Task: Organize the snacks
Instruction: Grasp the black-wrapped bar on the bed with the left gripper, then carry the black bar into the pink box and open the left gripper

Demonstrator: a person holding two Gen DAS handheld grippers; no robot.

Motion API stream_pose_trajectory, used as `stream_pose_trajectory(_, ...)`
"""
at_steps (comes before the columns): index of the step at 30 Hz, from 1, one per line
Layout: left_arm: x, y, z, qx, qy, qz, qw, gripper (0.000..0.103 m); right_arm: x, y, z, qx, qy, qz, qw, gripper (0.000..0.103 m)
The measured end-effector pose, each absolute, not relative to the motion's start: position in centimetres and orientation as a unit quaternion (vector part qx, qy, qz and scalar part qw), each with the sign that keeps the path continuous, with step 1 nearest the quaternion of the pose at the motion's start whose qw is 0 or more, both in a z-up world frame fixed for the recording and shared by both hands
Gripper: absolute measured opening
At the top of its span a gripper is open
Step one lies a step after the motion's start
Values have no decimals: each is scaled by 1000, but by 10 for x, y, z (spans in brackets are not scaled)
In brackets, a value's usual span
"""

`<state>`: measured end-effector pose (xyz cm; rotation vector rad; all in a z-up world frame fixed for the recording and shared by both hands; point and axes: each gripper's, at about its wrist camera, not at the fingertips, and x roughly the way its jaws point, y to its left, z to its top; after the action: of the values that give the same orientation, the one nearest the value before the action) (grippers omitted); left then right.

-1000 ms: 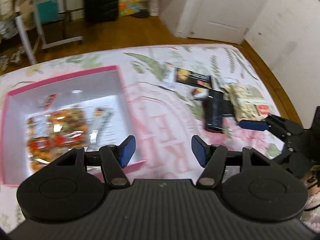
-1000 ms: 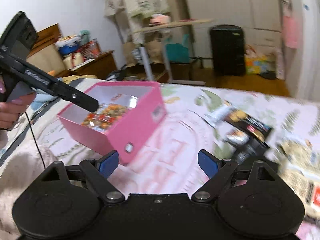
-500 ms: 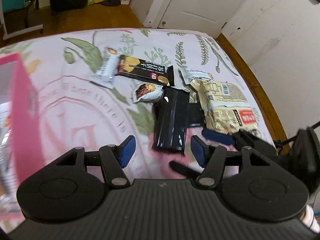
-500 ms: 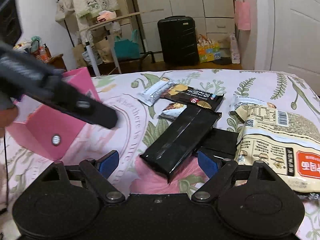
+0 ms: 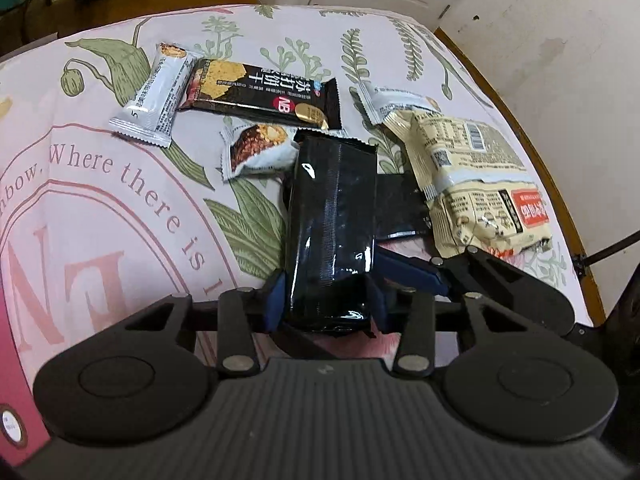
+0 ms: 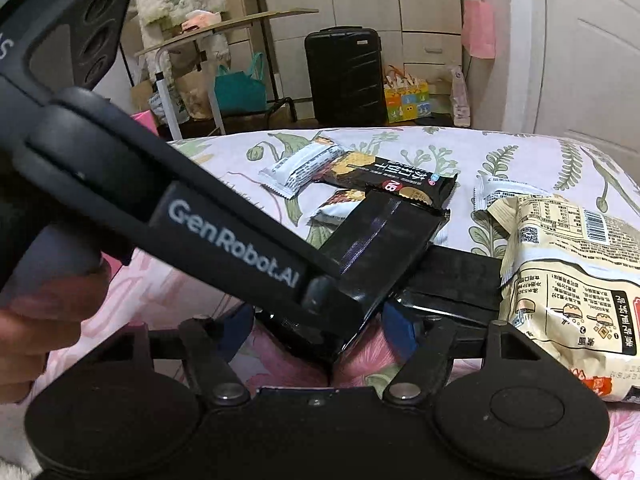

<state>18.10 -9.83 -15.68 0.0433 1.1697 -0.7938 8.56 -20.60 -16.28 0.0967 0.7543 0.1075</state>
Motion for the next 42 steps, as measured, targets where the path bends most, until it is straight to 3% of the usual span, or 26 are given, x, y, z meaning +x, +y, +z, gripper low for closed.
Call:
stream_pose_trajectory(22,119,-58,-89,34,580,-336,741,41,33,-173,-92,-1,395,129,909,75)
stream_pose_trajectory(42,90,64,-18,-12,541,-244,805,42,44,-75,-33,-83,341,247,903,75)
